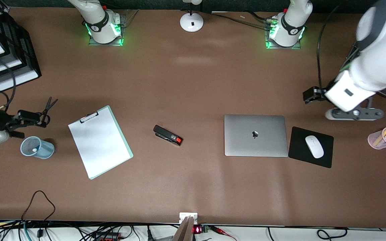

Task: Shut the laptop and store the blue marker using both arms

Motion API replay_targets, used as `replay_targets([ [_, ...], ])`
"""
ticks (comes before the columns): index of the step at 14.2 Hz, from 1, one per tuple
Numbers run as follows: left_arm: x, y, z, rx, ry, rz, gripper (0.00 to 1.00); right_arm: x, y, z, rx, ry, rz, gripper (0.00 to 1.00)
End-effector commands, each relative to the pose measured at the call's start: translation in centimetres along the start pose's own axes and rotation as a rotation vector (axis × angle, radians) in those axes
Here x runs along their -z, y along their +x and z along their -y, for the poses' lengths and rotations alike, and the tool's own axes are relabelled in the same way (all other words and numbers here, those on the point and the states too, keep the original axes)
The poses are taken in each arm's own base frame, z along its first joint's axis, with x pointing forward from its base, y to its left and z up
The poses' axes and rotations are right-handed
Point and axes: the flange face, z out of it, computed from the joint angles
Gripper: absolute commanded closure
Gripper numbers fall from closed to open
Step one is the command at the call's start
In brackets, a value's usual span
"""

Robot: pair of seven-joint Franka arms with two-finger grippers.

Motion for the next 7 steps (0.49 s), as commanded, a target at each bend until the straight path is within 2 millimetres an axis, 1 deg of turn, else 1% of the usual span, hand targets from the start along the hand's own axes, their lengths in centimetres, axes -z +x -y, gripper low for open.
replay_targets([
  [1, 1.9, -2.1, 1.2, -0.041, -0.016, -0.014, 0.00, 2.8, -2.0, 4.0, -0.173, -0.093, 0.077, 0.00],
  [2, 2.1, -2.6, 1.4, -0.027, 0.001, -0.019, 0.00, 3.7, -2.5, 5.9, -0.193, -0.128, 0.084, 0.00],
  [3, 1.8, -3.0, 2.2, -0.021, 0.014, -0.020, 0.00, 4.7, -3.2, 8.1, -0.202, -0.164, 0.077, 0.00],
  [4, 1.4, -3.4, 2.3, -0.018, 0.015, -0.062, 0.00, 5.6, -3.9, 9.8, -0.228, -0.183, 0.067, 0.00],
  [5, 1.6, -4.1, 2.5, -0.015, 0.014, -0.117, 0.00, 6.5, -4.7, 10.9, -0.251, -0.187, 0.051, 0.00],
  [7, 1.6, -4.8, 2.8, -0.003, 0.013, -0.149, 0.00, 7.2, -5.8, 11.2, -0.261, -0.185, 0.032, 0.00],
])
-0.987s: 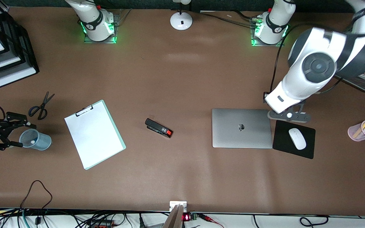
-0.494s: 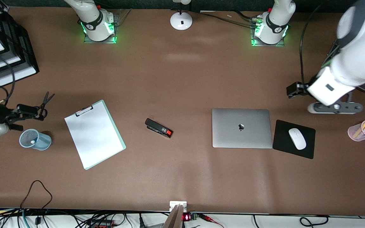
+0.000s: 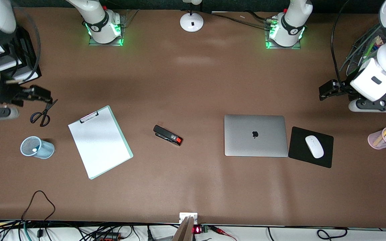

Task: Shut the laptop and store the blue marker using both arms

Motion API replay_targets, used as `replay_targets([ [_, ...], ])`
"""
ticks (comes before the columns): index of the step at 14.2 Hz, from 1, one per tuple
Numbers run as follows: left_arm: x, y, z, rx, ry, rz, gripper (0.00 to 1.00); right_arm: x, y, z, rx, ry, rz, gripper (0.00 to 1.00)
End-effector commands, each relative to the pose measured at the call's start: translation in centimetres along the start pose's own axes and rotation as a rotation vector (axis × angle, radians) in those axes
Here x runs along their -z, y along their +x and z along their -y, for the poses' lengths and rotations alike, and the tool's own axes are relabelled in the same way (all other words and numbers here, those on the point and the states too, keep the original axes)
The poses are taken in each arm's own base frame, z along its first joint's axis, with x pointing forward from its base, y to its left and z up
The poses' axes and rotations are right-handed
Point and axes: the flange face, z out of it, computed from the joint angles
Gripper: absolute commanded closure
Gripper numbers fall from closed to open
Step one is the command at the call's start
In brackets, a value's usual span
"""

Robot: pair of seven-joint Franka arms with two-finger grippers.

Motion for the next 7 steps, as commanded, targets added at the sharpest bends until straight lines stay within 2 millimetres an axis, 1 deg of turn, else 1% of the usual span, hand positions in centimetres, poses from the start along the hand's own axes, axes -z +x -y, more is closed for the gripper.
replay_targets([
  [1, 0.2, -2.5, 1.3, -0.001, -0.004, -0.033, 0.00, 0.7, -2.5, -0.8, -0.037, -0.012, -0.018, 0.00],
  [2, 0.1, -2.6, 2.2, 0.016, -0.003, -0.028, 0.00, 1.3, -3.1, -0.7, -0.035, -0.012, -0.027, 0.00],
  [5, 0.3, -2.8, 2.1, 0.005, 0.000, 0.013, 0.00, 2.3, -5.9, -1.7, -0.042, -0.022, -0.085, 0.00],
  [7, 0.2, -2.8, 2.1, 0.002, 0.002, 0.016, 0.00, 1.6, -7.4, -1.8, -0.037, -0.016, -0.129, 0.00],
])
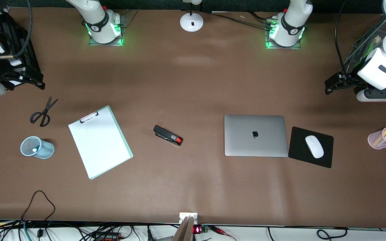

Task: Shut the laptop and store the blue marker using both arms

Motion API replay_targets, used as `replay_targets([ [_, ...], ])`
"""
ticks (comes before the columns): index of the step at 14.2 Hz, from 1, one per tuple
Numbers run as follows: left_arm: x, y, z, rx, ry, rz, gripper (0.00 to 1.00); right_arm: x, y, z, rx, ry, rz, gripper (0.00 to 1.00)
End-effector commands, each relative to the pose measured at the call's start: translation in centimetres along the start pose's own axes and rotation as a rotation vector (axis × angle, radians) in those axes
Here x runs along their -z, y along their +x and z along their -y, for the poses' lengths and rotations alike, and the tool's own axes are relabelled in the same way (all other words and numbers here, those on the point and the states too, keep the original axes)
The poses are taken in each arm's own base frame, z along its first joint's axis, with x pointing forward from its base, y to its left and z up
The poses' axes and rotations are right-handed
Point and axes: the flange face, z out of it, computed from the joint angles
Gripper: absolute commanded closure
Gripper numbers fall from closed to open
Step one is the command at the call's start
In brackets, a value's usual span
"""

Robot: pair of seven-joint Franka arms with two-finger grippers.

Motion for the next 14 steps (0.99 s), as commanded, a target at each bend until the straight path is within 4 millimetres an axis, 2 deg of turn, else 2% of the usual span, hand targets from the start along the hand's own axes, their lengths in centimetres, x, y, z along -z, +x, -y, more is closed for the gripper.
replay_targets([
  [1, 0.4, -0.8, 0.0, -0.023, -0.007, 0.007, 0.00, -0.8, -3.3, -0.3, -0.006, -0.004, -0.052, 0.00],
  [4, 0.4, -0.7, -0.1, -0.025, -0.004, 0.006, 0.00, -0.6, -3.6, -0.5, 0.007, -0.003, -0.062, 0.00],
  [6, 0.4, -0.8, -0.1, -0.025, -0.004, 0.011, 0.00, 0.2, -3.3, -0.8, 0.001, -0.001, -0.077, 0.00],
  [14, 0.5, -1.0, -0.6, -0.033, -0.004, 0.020, 0.00, 0.3, -3.2, -2.5, -0.038, 0.015, -0.072, 0.00],
])
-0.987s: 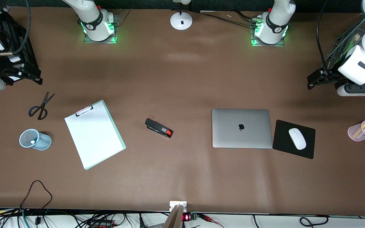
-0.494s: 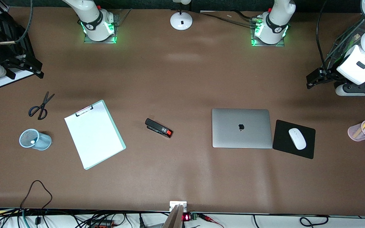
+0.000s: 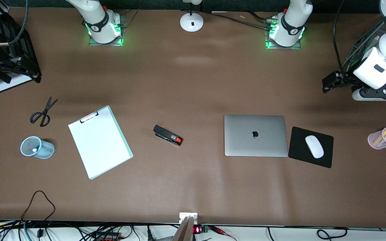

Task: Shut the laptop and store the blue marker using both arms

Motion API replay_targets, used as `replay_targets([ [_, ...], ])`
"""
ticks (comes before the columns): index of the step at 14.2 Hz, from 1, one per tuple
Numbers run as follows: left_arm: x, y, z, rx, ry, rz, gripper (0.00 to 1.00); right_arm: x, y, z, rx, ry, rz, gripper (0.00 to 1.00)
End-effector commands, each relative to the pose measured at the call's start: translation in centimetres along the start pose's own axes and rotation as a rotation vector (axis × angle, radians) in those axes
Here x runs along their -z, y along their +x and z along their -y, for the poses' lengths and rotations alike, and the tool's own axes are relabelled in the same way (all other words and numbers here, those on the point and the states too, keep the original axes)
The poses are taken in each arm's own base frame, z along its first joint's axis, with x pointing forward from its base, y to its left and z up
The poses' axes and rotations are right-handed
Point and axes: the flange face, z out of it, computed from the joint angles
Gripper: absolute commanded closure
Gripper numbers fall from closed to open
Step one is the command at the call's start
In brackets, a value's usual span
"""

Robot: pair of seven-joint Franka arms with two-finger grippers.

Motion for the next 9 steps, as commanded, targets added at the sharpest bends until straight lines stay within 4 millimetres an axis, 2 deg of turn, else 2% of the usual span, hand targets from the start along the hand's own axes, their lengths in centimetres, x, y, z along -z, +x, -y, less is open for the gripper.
replay_targets([
  [1, 0.6, -0.8, 0.0, -0.017, -0.006, 0.003, 0.00, 1.2, 0.2, -0.4, -0.010, 0.008, -0.020, 0.00],
  [3, 0.6, -0.7, 0.1, -0.015, -0.006, 0.003, 0.00, 2.3, 0.7, 0.0, -0.005, 0.026, -0.030, 0.00],
  [9, 0.7, -0.8, 0.0, -0.015, -0.005, 0.003, 0.00, 1.9, 0.6, 0.0, 0.003, 0.014, 0.006, 0.00],
])
